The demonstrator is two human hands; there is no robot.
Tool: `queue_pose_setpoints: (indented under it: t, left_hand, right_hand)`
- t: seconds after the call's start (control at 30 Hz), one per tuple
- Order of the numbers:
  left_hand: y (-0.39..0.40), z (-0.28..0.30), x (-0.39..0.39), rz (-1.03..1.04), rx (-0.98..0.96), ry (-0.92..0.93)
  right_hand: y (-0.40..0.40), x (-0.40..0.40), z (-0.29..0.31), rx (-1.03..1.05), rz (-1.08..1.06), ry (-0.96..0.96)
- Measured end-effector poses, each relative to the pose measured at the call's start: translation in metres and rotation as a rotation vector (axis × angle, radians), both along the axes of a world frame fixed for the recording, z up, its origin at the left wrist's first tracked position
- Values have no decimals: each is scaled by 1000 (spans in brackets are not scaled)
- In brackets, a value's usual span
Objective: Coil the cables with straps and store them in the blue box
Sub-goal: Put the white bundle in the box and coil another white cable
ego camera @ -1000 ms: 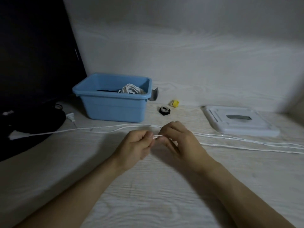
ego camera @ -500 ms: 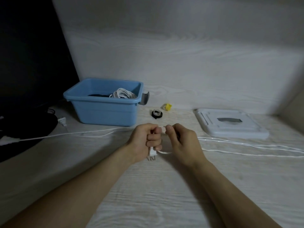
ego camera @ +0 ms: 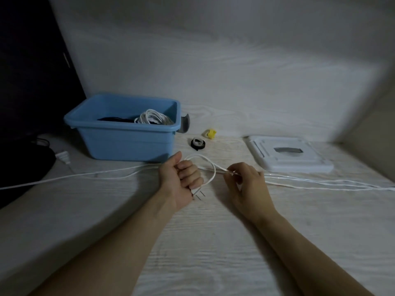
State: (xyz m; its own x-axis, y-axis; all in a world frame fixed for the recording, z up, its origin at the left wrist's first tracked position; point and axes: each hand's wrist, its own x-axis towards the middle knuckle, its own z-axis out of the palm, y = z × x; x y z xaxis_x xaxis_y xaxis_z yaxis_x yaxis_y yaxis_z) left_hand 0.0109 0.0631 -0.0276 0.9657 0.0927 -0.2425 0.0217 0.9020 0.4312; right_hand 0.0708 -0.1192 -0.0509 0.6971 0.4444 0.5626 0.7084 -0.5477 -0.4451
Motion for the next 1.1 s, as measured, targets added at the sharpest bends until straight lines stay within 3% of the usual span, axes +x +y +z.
queue_pose_setpoints:
  t: [0.43, 0.57, 0.67, 0.77, 0.87, 1.0, 1.1]
  left_hand:
    - [-1, 1, -5, -65, -45, 31]
    - [-4, 1, -1, -90, 3, -72]
    - [0, 4, 0, -100, -29, -159]
    - [6, 10, 3, 35, -70, -151]
    - [11, 25, 3, 264, 68, -83]
    - [10, 37, -6, 496, 184, -92]
    - [-2, 32, -6, 630, 509, -82]
  right_hand:
    - [0, -12, 0, -124, 42, 9]
    - [6, -16, 5, -29, -47, 107]
    - [23, -23, 10, 68, -1, 163]
    - [32, -25, 12, 3, 57, 151]
    - [29, -22, 11, -43, 33, 167]
    - [17, -28, 6, -192, 37, 52]
    - [18, -37, 0, -242, 162, 38]
